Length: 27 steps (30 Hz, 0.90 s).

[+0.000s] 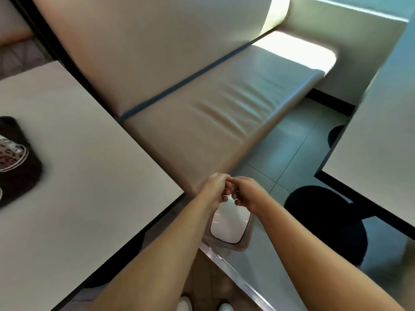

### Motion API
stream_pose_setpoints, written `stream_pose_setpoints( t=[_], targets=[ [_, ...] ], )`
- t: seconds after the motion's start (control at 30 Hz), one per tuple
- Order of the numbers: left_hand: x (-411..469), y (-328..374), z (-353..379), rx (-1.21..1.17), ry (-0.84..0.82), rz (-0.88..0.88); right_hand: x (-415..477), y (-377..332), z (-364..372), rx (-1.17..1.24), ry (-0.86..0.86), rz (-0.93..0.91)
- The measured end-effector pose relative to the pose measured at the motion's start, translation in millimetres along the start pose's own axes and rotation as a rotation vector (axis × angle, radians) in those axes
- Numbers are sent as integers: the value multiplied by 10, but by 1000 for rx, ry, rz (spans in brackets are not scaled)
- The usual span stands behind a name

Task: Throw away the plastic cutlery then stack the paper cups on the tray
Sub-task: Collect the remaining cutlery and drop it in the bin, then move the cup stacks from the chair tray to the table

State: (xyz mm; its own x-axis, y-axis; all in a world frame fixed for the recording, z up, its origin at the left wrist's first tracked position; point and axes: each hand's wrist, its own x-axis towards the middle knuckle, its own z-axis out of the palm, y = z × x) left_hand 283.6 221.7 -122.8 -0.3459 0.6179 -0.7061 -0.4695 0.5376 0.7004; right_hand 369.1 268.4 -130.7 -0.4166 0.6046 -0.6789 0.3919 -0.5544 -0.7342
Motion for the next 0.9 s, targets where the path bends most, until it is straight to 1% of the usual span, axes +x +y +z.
stream_pose_setpoints(
  t=[0.1,0.17,0.3,0.47,0.67,0.9],
  targets=[
    [-381,339,-142,-62,-1,67,-274,-376,161,-2,-47,-85],
    [-674,533,-293,-100,28,122,-470,-599,312,-14,-92,-130],
    [-1196,803,-680,-138,155,267,-858,-948,701,-96,-192,-219],
    [-1841,944,-1287,-185,333,404,-1364,-1209,1321,-239,-311,-331],
    [-2581,827,-2194,-295,499,424,-1928,-1224,2254,-428,-464,-426],
    [-3567,245,-3307,-457,659,442,-2654,-859,3503,-517,-666,-458]
  ],
)
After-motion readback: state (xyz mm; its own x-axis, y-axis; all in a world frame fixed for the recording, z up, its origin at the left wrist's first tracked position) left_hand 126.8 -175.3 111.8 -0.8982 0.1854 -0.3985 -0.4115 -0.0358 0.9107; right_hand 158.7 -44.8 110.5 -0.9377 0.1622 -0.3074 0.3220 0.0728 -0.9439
